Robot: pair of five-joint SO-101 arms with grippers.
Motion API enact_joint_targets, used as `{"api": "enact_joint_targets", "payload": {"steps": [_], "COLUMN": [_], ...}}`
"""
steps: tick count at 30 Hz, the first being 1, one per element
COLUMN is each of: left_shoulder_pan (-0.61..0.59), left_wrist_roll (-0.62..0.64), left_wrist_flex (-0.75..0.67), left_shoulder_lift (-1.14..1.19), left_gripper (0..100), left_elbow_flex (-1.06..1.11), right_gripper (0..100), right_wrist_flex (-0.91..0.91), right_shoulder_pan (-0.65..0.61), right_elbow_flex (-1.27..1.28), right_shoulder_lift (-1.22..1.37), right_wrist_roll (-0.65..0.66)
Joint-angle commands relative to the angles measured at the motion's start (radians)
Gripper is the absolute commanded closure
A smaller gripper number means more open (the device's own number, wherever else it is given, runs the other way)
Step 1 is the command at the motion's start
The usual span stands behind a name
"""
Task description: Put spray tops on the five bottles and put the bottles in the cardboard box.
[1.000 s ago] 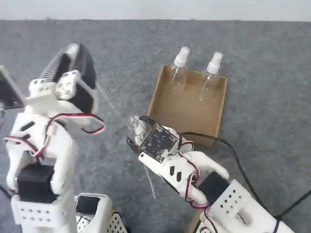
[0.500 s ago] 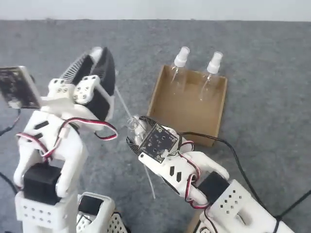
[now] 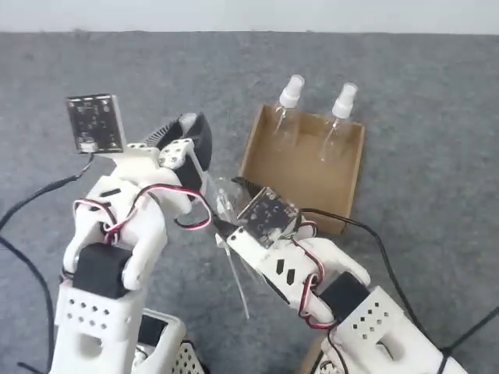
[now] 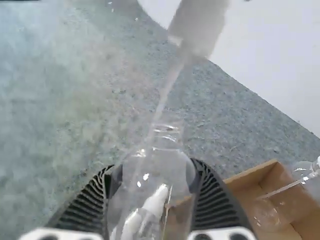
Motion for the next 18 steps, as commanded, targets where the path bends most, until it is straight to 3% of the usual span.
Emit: {"api": "enact_joint_targets", "payload": {"steps": [1,11,18], "left_shoulder_pan": [0.002,0.002,0.002], "left_wrist_roll": [-0.041,-0.055,-0.055], "left_wrist_flex": [0.003,0.046,0.061], "left_shoulder_lift": [-0.025,-0.025,-0.025], "left_gripper": [99,99,88], "left_elbow_flex": [0.036,0.041,0.041], "right_gripper": [99.2,99.2,99.2], "right_wrist_flex": [-0.104,-0.254,-0.288], "right_shoulder_pan": [0.038,0.091,0.094], "right_elbow_flex": [-0.021,-0.031,-0.061], "right_shoulder_lift": [-0.027,0.174,0.229], "right_wrist_roll": [-0.086,-0.092,-0.092]}}
